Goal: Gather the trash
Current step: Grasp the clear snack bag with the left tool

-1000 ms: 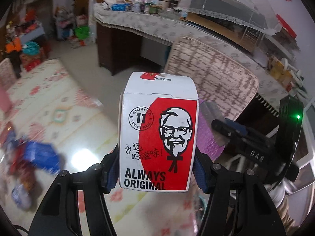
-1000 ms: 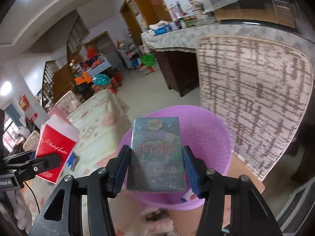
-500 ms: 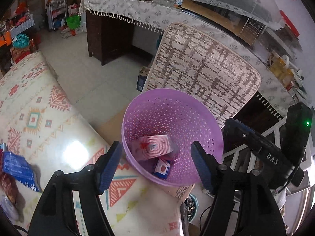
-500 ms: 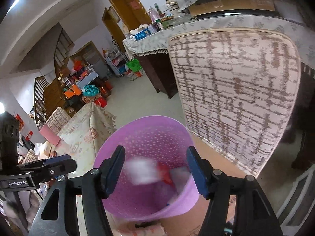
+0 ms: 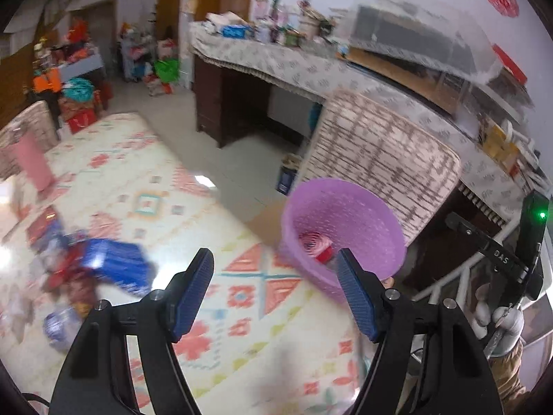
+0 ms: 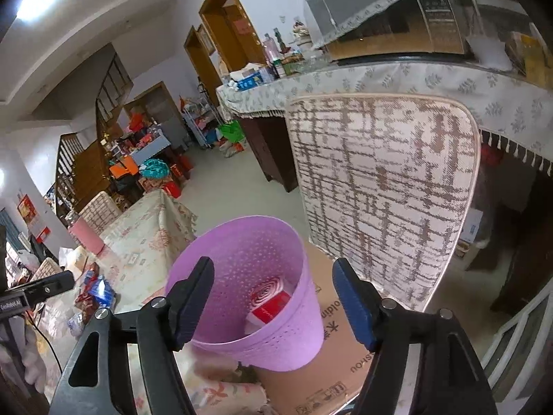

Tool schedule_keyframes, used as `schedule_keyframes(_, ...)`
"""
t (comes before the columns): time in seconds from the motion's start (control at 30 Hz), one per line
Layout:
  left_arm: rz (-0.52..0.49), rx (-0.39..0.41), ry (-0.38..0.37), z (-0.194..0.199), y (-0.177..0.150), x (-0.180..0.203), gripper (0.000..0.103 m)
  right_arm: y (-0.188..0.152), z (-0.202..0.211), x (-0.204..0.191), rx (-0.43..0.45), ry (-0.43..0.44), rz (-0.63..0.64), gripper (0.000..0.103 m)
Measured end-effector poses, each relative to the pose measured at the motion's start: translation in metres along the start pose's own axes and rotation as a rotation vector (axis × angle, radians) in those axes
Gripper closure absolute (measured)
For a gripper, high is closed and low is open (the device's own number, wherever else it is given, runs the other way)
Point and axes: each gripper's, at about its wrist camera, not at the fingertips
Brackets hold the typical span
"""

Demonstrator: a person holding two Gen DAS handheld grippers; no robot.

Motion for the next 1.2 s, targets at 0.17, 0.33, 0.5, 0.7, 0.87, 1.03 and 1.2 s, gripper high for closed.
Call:
schedule_keyframes(0.17, 0.051, 0.022, 0.128, 0.038, -0.031, -0.045, 0.025, -0.019, -0.001, -0.023, -0.032, 0.034, 0.036, 0.024)
schedule_keyframes(0.33, 0.144, -0.022, 0.269, 0.058, -0.072, -0.110, 0.023, -0.044, -0.010, -0.045, -0.087, 0.068, 0.062, 0.024)
schedule_keyframes(0.5, 0.219, -0.126, 0.326, 0.042, -0.109, -0.164, 0.023, -0.075, -0.022, -0.078, -0.155, 0.110, 0.103, 0.024)
schedule_keyframes(0.7, 0.173, -0.177, 0.274, 0.006, -0.128, -0.186, 0.023, -0.103, -0.028, -0.104, -0.210, 0.131, 0.151, 0.024)
schedule_keyframes(0.87, 0.099, -0.230, 0.215, -0.022, -0.124, -0.194, 0.023, -0.114, -0.032, -0.111, -0.243, 0.121, 0.165, 0.024)
schedule_keyframes(1.03, 0.080, -0.280, 0.189, -0.043, -0.134, -0.194, 0.023, -0.124, -0.033, -0.114, -0.261, 0.120, 0.174, 0.024)
schedule_keyframes(1.2, 0.071, -0.296, 0.246, -0.039, -0.147, -0.183, 0.032, -0.137, -0.035, -0.117, -0.279, 0.138, 0.171, 0.024)
Point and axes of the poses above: each gripper's, at about its wrist camera, not at the fingertips, and z roughly against the way its jaws point, x to its right, y to its top, and after that the axes turned 14 degrees about -z, right-handed
